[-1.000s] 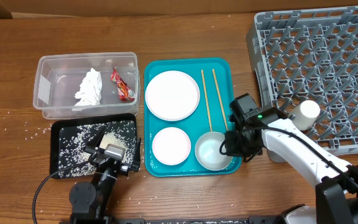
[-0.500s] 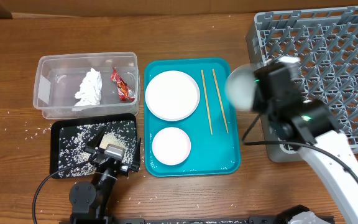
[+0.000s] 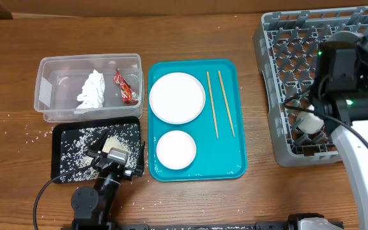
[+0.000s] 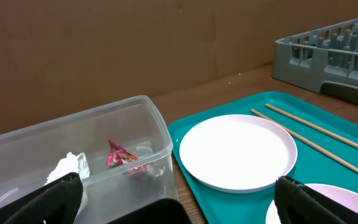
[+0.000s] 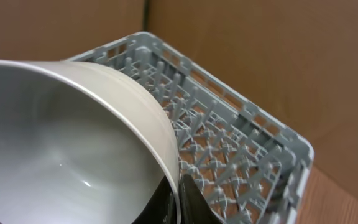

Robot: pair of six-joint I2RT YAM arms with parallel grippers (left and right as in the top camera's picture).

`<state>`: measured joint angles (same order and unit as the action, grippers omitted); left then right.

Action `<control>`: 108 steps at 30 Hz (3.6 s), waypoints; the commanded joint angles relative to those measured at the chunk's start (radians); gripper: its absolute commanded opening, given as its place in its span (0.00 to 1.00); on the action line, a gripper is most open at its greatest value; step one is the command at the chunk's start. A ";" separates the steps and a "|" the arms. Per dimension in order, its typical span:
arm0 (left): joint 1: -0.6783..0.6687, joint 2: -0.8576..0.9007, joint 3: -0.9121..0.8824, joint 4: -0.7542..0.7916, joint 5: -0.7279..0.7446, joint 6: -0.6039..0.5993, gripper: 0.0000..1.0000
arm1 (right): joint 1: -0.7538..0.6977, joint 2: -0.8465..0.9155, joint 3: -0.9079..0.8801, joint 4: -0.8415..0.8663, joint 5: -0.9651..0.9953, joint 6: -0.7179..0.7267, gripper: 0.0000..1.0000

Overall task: Sort waste into correct bins and load items into the dishwasher
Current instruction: 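Lift the white bowl and place it into the dish rack with the right gripper, then grasp one wooden chopstick on the teal tray with the right gripper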

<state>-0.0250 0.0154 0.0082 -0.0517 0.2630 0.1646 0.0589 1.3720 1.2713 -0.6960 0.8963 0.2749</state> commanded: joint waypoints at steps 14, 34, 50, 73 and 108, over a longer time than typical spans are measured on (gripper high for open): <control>0.007 -0.011 -0.004 0.002 0.018 0.014 1.00 | 0.021 0.286 0.009 0.022 0.035 -0.153 0.04; 0.007 -0.011 -0.004 0.002 0.018 0.014 1.00 | 0.111 0.346 0.019 -0.181 -0.034 -0.068 0.04; 0.007 -0.011 -0.004 0.002 0.018 0.014 1.00 | 0.106 0.343 0.277 -0.257 -0.024 -0.065 0.04; 0.007 -0.011 -0.004 0.002 0.018 0.014 1.00 | -0.058 0.452 0.220 -0.308 -0.060 -0.013 0.04; 0.007 -0.011 -0.004 0.002 0.018 0.014 1.00 | 0.158 0.376 0.438 -0.639 -0.618 0.095 0.66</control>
<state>-0.0254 0.0154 0.0082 -0.0517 0.2630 0.1646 0.1879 1.8172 1.6615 -1.3376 0.5224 0.3656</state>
